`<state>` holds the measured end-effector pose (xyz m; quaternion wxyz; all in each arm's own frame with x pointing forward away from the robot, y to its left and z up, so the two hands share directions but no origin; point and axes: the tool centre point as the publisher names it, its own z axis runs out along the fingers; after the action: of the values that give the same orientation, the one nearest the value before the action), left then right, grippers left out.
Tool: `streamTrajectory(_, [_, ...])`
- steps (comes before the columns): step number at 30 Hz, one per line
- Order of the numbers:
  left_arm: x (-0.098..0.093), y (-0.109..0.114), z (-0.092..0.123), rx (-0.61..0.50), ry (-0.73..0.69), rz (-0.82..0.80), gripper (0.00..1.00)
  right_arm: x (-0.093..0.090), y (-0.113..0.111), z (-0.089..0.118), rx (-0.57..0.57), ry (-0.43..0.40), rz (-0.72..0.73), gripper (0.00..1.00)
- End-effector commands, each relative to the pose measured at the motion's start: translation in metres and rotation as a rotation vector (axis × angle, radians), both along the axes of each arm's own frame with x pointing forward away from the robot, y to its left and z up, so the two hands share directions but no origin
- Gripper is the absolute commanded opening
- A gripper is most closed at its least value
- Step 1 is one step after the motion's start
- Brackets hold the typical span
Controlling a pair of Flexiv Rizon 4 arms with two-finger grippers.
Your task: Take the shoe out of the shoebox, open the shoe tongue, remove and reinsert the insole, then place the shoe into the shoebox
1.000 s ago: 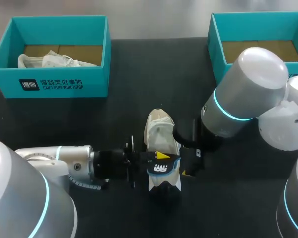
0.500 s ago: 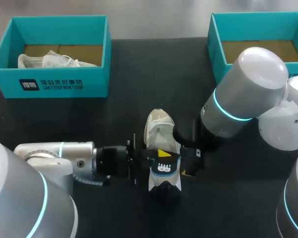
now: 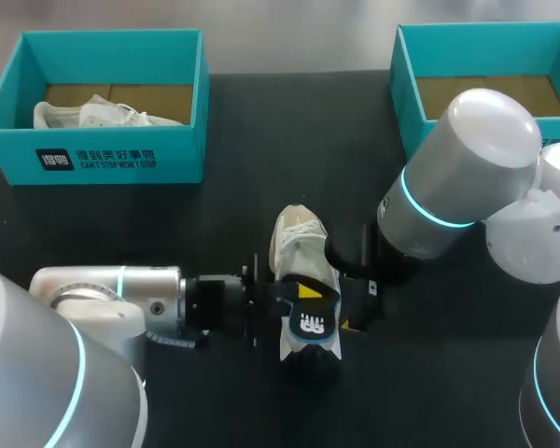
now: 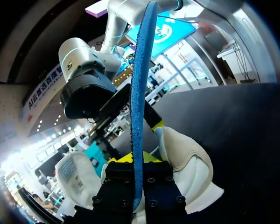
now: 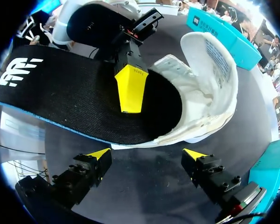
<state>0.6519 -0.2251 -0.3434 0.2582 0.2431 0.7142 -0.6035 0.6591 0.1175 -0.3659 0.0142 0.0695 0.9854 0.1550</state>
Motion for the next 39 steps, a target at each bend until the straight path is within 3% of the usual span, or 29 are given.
streamTrajectory(1, [0.004,-0.005,-0.007,0.018,-0.005,0.011,0.00,-0.001,0.001,-0.001,-0.001,-0.001,-0.001,1.00])
streamTrajectory(11, [0.021,0.001,-0.020,0.066,0.053,0.074,0.00,-0.001,0.001,-0.001,-0.001,-0.001,-0.001,1.00])
streamTrajectory(20, [0.016,-0.002,-0.004,0.025,0.063,0.066,0.00,-0.001,0.001,-0.001,-0.001,-0.001,-0.001,1.00])
streamTrajectory(21, [0.016,-0.002,-0.003,0.022,0.065,0.064,0.03,-0.001,0.001,-0.001,-0.001,-0.001,-0.001,1.00])
streamTrajectory(23, [0.016,-0.003,-0.002,0.018,0.064,0.059,0.23,-0.001,0.001,-0.001,-0.001,-0.001,-0.001,1.00])
streamTrajectory(26, [0.016,-0.004,0.000,0.014,0.062,0.055,0.31,-0.001,0.001,-0.001,-0.001,-0.001,-0.001,1.00])
streamTrajectory(39, [0.011,-0.004,0.021,0.007,0.027,0.044,0.34,-0.001,0.001,-0.001,-0.001,-0.001,-0.001,1.00])
